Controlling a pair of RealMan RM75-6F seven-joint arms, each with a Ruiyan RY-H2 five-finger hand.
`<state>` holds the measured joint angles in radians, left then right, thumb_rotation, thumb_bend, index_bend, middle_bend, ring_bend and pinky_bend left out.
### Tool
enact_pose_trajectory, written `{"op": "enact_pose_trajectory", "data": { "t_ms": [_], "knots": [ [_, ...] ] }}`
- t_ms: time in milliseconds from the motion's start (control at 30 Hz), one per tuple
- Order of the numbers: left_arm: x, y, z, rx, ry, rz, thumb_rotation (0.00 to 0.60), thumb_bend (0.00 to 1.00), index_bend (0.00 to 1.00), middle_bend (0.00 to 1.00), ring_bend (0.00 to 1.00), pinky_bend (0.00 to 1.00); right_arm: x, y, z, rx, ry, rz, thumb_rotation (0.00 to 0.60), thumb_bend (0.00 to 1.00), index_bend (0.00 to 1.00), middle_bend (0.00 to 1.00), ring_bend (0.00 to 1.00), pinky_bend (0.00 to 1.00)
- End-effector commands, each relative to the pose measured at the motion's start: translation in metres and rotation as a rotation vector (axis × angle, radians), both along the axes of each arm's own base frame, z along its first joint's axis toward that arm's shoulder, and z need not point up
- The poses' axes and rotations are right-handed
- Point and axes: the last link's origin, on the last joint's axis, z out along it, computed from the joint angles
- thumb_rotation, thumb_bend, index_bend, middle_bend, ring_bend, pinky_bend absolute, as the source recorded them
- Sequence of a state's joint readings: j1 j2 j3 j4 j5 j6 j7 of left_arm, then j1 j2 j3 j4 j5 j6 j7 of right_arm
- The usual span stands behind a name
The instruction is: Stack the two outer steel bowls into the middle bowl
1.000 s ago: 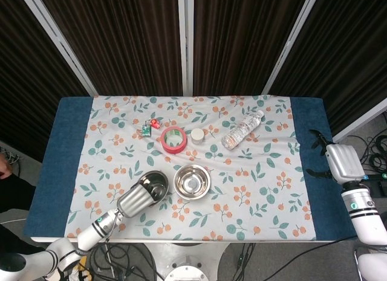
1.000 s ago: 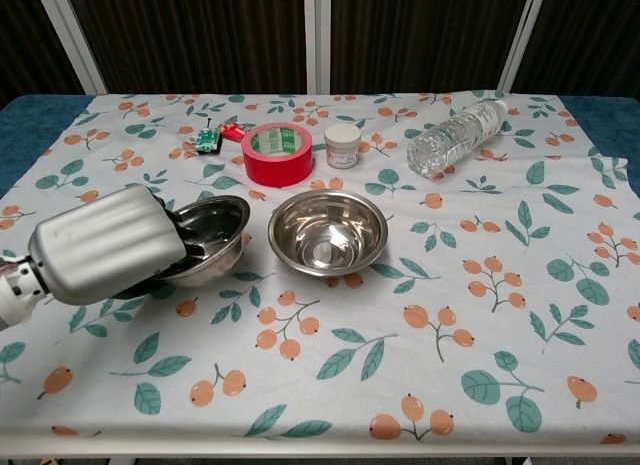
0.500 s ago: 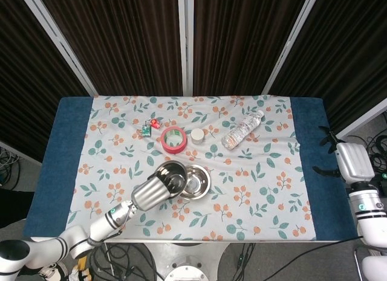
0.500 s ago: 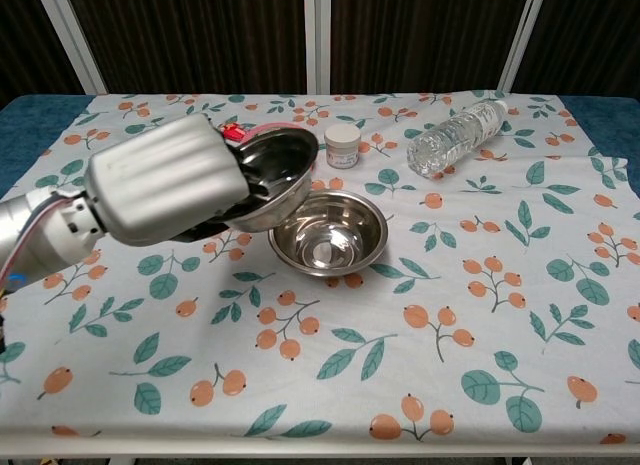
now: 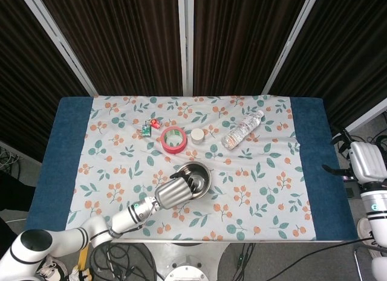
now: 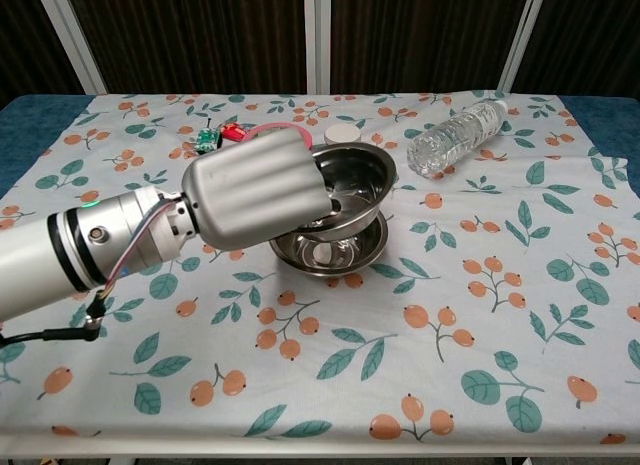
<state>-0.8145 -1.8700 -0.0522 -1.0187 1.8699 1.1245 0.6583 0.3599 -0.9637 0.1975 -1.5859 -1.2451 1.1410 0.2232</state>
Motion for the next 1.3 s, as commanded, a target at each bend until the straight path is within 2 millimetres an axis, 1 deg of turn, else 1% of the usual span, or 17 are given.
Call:
{"op": "enact_pose_trajectory", "data": {
  "t_ms": [33,100,133,200,300,367,500,633,733,767,833,867,933,1000,1067,1167,1300],
  "knots": [
    [0.001,0.002,-0.003,0.006,0.002,-0.005,0.6,0.34,0.68,0.69,0.68,0.75,-0.004,0.0,0.003,-0.002,-0.003,-0.004,0.6,0.04,0.12,0.39,0.46,0.55],
    [-0.001,0.002,-0.003,0.005,0.019,-0.024,0.6,0.3,0.65,0.67,0.66,0.75,-0.005,0.0,0.004,-0.004,-0.007,-0.004,0.6,0.04,0.12,0.39,0.46,0.55],
    [-0.002,0.003,-0.003,0.006,0.027,-0.032,0.6,0.27,0.62,0.65,0.65,0.75,-0.006,0.0,0.004,-0.004,-0.008,-0.004,0.6,0.04,0.12,0.39,0.46,0.55],
    [-0.007,0.005,-0.003,0.003,0.049,-0.02,0.6,0.23,0.5,0.59,0.61,0.73,-0.006,0.0,0.004,-0.004,-0.012,-0.004,0.6,0.04,0.12,0.39,0.46,0.55],
    [-0.009,0.006,0.0,-0.005,0.06,-0.006,0.6,0.17,0.38,0.48,0.54,0.7,-0.006,0.001,0.004,-0.003,-0.013,-0.002,0.6,0.04,0.12,0.39,0.46,0.55],
    [-0.009,0.007,0.005,0.001,0.058,-0.006,0.6,0.15,0.36,0.46,0.53,0.69,-0.006,0.001,0.005,-0.004,-0.012,-0.002,0.6,0.04,0.12,0.39,0.46,0.55],
    [-0.012,0.011,0.028,0.053,0.035,0.013,0.6,0.15,0.36,0.45,0.53,0.69,-0.005,0.003,0.005,-0.007,-0.009,-0.001,0.6,0.04,0.12,0.39,0.46,0.55],
    [-0.028,0.014,0.057,0.135,0.044,0.074,0.6,0.14,0.36,0.45,0.52,0.68,-0.005,0.005,0.004,-0.005,-0.004,-0.003,0.6,0.05,0.12,0.39,0.46,0.55],
    [-0.048,0.012,0.079,0.181,0.029,0.165,0.6,0.14,0.36,0.45,0.51,0.67,-0.004,0.007,0.0,0.002,-0.004,0.001,0.6,0.05,0.12,0.39,0.46,0.55],
    [-0.057,0.01,0.088,0.191,-0.004,0.225,0.6,0.13,0.36,0.44,0.51,0.65,-0.004,0.01,-0.002,0.005,-0.005,0.007,0.6,0.05,0.12,0.39,0.46,0.55],
    [-0.073,0.005,0.099,0.178,-0.091,0.353,0.6,0.12,0.35,0.41,0.46,0.61,-0.004,0.015,-0.007,0.008,0.005,0.02,0.6,0.04,0.12,0.39,0.46,0.53],
    [-0.085,0.001,0.106,0.15,-0.172,0.458,0.6,0.11,0.34,0.37,0.41,0.57,-0.006,0.019,-0.011,0.004,0.031,0.03,0.6,0.04,0.12,0.38,0.44,0.51],
    [-0.104,-0.008,0.116,0.099,-0.306,0.612,0.6,0.09,0.29,0.28,0.29,0.45,-0.01,0.026,-0.018,-0.009,0.098,0.044,0.6,0.04,0.12,0.32,0.35,0.42],
    [-0.128,-0.017,0.128,0.073,-0.421,0.744,0.6,0.06,0.24,0.21,0.19,0.33,-0.016,0.036,-0.029,-0.026,0.176,0.056,0.6,0.04,0.12,0.24,0.19,0.29],
    [-0.151,-0.028,0.139,0.083,-0.479,0.828,0.6,0.04,0.22,0.18,0.16,0.28,-0.021,0.047,-0.039,-0.032,0.222,0.054,0.6,0.04,0.12,0.16,0.04,0.15],
    [-0.176,-0.044,0.152,0.11,-0.524,0.889,0.6,0.02,0.21,0.18,0.15,0.26,-0.027,0.061,-0.052,-0.035,0.257,0.058,0.6,0.04,0.12,0.11,0.0,0.08],
    [-0.199,-0.063,0.165,0.146,-0.543,0.911,0.6,0.02,0.22,0.18,0.15,0.25,-0.031,0.071,-0.065,-0.042,0.273,0.069,0.6,0.04,0.12,0.08,0.0,0.04]
  ]
}}
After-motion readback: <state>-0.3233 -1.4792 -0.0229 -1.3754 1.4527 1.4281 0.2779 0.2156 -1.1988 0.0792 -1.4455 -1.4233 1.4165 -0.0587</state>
